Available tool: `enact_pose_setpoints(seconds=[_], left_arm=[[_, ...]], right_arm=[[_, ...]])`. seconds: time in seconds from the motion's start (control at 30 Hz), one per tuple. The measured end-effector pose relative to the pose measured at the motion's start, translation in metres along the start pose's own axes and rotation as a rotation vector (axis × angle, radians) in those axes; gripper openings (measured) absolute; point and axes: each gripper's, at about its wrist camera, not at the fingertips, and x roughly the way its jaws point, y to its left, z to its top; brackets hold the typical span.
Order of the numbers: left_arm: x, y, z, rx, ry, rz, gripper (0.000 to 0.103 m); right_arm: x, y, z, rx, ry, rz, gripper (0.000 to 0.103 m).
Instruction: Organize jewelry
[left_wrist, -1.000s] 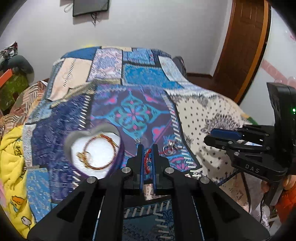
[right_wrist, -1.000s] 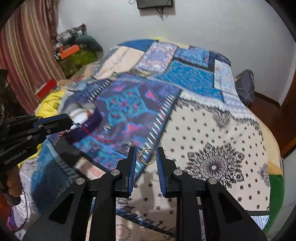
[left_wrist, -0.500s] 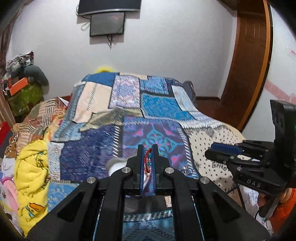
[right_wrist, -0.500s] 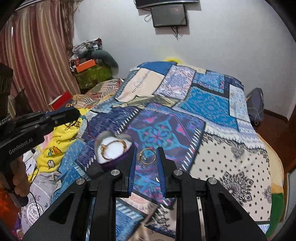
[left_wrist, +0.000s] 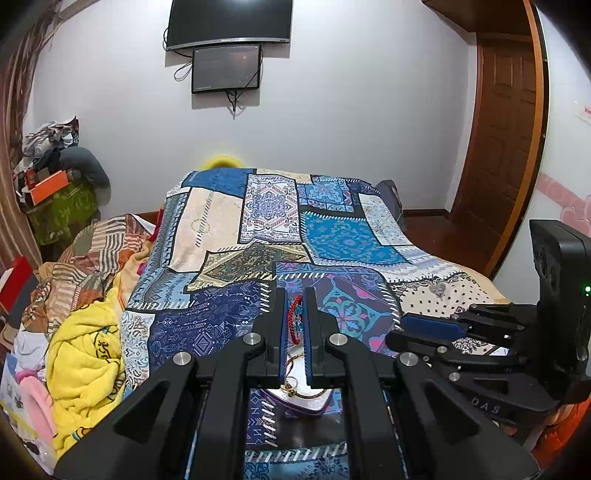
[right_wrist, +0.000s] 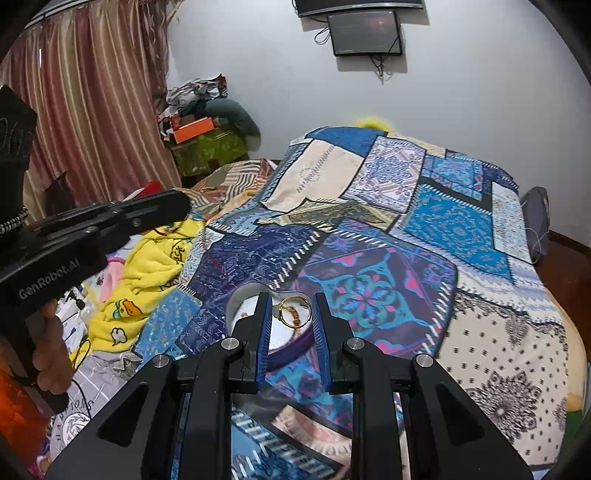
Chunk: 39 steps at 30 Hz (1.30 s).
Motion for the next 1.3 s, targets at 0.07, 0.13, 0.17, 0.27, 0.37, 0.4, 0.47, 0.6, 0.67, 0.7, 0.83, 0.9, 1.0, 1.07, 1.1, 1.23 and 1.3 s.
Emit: enact_pose_setpoints(seconds=[0.07, 0.13, 0.17, 0.27, 0.37, 0.4, 0.47, 0.6, 0.67, 0.7, 0.83, 0.9, 1.0, 1.07, 1.1, 1.23, 1.3], left_arm=[[0.006, 0.004, -0.002, -0.012, 0.01, -0.01, 0.006], [0.013, 0.007, -0.004, -0.025, 0.021, -0.025, 0.006], [0.016, 0.008, -0.005, -0.029, 0.026, -0.03, 0.006], [0.03, 0.01, -0.009, -0.037, 0.047, -0.049, 0.006], [0.044, 0.012, -0.013, -0.039, 0.073, -0.062, 0.006], [0.049, 0.012, -0.015, -0.038, 0.081, -0.065, 0.006], [0.059, 0.014, -0.018, -0.04, 0.098, -0.066, 0.006], [0.077, 0.021, -0.027, -0.057, 0.142, -0.081, 0.006], [0.084, 0.025, -0.032, -0.074, 0.162, -0.098, 0.006], [0.088, 0.028, -0.035, -0.083, 0.175, -0.108, 0.006], [0.098, 0.035, -0.044, -0.1, 0.209, -0.133, 0.006], [0.1, 0.036, -0.047, -0.101, 0.221, -0.141, 0.006], [0.103, 0.037, -0.049, -0.093, 0.229, -0.142, 0.006], [0.103, 0.037, -0.048, -0.091, 0.235, -0.155, 0.006], [0.103, 0.037, -0.048, -0.088, 0.236, -0.156, 0.006], [0.098, 0.038, -0.045, -0.065, 0.22, -0.124, 0.007], [0.093, 0.039, -0.043, -0.056, 0.208, -0.102, 0.009]], right_arm=[[0.008, 0.001, -0.001, -0.006, 0.014, 0.007, 0.02], [0.015, 0.002, -0.002, -0.012, 0.029, 0.011, 0.02], [0.019, 0.002, -0.003, -0.014, 0.037, 0.012, 0.02], [0.028, 0.001, -0.005, -0.012, 0.058, 0.018, 0.02], [0.039, 0.0, -0.007, -0.012, 0.081, 0.021, 0.02], [0.041, 0.001, -0.007, -0.013, 0.087, 0.021, 0.02], [0.048, 0.001, -0.008, -0.017, 0.103, 0.026, 0.02], [0.059, 0.003, -0.01, -0.028, 0.127, 0.031, 0.02], [0.065, 0.004, -0.011, -0.032, 0.14, 0.033, 0.02], [0.066, 0.004, -0.012, -0.032, 0.143, 0.034, 0.02], [0.075, 0.005, -0.013, -0.035, 0.162, 0.038, 0.02], [0.078, 0.005, -0.014, -0.038, 0.168, 0.039, 0.02], [0.082, 0.006, -0.014, -0.045, 0.176, 0.04, 0.02], [0.084, 0.007, -0.014, -0.049, 0.182, 0.038, 0.02], [0.085, 0.007, -0.014, -0.049, 0.186, 0.038, 0.02], [0.087, 0.008, -0.014, -0.048, 0.189, 0.034, 0.02], [0.088, 0.008, -0.013, -0.051, 0.188, 0.028, 0.02]])
